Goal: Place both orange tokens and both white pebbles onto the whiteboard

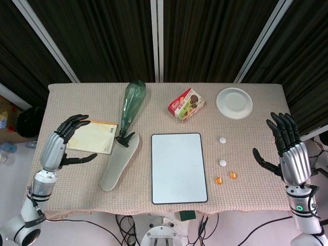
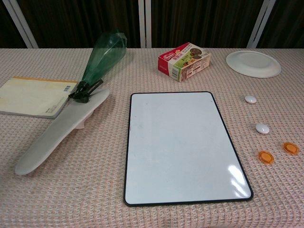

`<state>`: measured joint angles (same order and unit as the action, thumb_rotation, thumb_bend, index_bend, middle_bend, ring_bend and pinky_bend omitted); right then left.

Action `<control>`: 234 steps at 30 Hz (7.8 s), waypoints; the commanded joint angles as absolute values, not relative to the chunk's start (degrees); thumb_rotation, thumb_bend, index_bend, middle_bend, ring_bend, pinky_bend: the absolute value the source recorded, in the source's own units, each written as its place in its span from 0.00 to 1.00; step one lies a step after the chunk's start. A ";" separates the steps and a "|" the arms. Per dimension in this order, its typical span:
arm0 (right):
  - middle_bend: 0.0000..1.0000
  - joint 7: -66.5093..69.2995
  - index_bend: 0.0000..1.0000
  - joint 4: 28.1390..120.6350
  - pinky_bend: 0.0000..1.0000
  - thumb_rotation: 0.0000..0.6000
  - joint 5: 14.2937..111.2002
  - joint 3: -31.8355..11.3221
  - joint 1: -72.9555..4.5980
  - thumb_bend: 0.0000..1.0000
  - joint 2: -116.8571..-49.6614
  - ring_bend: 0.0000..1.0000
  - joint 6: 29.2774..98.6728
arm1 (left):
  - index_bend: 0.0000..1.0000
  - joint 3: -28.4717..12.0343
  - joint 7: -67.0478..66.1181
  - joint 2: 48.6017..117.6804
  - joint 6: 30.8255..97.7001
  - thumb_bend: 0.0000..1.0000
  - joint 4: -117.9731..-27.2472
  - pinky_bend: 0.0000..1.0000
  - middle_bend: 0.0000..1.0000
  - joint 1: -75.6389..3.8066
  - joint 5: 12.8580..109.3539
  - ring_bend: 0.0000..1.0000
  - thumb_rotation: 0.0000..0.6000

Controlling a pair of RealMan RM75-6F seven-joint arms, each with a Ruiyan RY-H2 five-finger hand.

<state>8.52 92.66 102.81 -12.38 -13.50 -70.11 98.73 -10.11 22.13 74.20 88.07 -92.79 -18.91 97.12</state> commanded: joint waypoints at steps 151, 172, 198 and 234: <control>0.04 -32.80 0.36 98.18 0.00 1.00 88.06 2.40 -25.67 0.30 -79.12 0.00 66.22 | 0.26 -1.55 13.96 71.87 84.97 0.09 -74.65 0.19 0.21 -8.23 88.63 0.13 0.57; 0.03 -25.38 0.38 88.02 0.00 1.00 85.64 6.34 -17.78 0.30 -76.17 0.00 69.35 | 0.26 -0.89 12.58 72.51 83.84 0.09 -75.70 0.19 0.21 -9.69 90.35 0.13 0.58; 0.04 -25.06 0.46 82.83 0.00 1.00 85.12 4.43 -17.62 0.31 -80.85 0.00 66.86 | 0.26 -0.53 11.32 71.80 83.28 0.09 -77.19 0.19 0.21 -9.93 90.14 0.13 0.58; 0.05 -41.24 0.57 95.24 0.00 1.00 85.84 -1.48 -28.91 0.34 -89.04 0.00 55.93 | 0.26 -0.62 12.98 70.43 84.03 0.09 -77.46 0.19 0.21 -8.78 89.12 0.13 0.58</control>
